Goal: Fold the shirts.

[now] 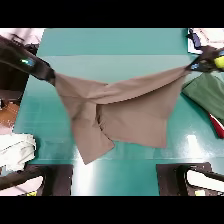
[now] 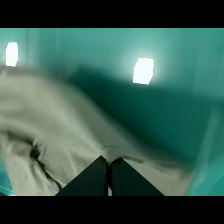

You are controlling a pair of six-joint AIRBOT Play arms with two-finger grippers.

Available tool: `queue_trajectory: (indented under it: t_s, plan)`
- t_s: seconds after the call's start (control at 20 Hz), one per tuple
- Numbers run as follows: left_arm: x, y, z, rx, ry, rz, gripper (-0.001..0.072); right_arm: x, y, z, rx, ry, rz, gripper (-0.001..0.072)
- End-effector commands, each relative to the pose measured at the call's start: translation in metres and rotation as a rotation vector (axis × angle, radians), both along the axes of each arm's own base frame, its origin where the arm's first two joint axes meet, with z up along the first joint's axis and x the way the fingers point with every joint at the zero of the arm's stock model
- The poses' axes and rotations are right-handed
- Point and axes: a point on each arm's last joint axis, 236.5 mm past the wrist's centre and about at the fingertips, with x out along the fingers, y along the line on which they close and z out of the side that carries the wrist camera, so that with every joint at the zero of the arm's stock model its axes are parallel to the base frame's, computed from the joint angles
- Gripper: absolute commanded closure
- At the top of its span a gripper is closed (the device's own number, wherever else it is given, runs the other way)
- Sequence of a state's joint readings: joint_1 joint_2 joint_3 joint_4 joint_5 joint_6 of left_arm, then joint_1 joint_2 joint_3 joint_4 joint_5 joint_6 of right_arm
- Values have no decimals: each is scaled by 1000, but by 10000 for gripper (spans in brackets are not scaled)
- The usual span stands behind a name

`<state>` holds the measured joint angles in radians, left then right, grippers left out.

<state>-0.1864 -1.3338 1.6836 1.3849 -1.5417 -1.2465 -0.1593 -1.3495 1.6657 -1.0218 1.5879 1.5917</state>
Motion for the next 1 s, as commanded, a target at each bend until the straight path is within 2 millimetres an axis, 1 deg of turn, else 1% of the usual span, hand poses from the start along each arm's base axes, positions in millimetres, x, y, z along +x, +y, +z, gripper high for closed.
queue_trajectory:
  t_s: [0.0, 0.1, 0.15, 0.2, 0.25, 0.3, 0.35, 0.45, 0.5, 0.55, 0.65, 0.7, 0.75, 0.8, 0.85, 0.9, 0.95]
  plan:
    - [45, -9, -89, 16, 101, 3, 680, 47, 15, -81, 38, 84, -44, 694]
    - [75, -12, -104, 4, 32, 28, 679, 70, 10, -97, 43, 60, -88, 693]
    - [89, -13, -103, -5, -17, 48, 678, 79, 8, -101, 43, 42, -108, 693]
    - [102, -11, -98, -12, -70, 80, 677, 86, 3, -102, 43, 21, -129, 687]
    - [115, -9, -90, -21, -125, 111, 513, 91, -2, -102, 42, 7, -146, 611]
    - [123, -6, -83, -30, -157, 142, 213, 95, -8, -100, 45, -9, -166, 361]
    - [128, -1, -77, -40, -175, 170, 96, 98, -9, -96, 68, -17, -180, 186]
    - [133, 14, -65, -38, -191, 198, 96, 99, -17, -85, 138, -22, -216, 182]
    - [131, 27, -61, -31, -178, 219, 96, 95, -19, -77, 163, -29, -201, 204]
    - [125, 41, -58, -27, -151, 248, 97, 88, -18, -68, 171, -42, -159, 287]
    - [105, 76, -53, -26, -73, 341, 97, 65, -15, -57, 126, -49, -57, 299]
    - [94, 93, -52, -24, -32, 379, 98, 55, -15, -53, 103, -45, -30, 299]
    - [82, 106, -54, -28, 13, 406, 98, 47, -11, -46, 98, -54, -2, 299]
    - [68, 114, -57, -54, 63, 431, 98, 40, -7, -40, 96, -68, 2, 299]
    - [57, 117, -62, -98, 100, 453, 109, 33, -2, -36, 93, -83, 11, 299]
    - [44, 115, -68, -153, 135, 462, 219, 27, 3, -34, 88, -99, 17, 300]
    - [27, 108, -78, -207, 178, 447, 239, 21, 7, -34, 84, -113, 17, 300]
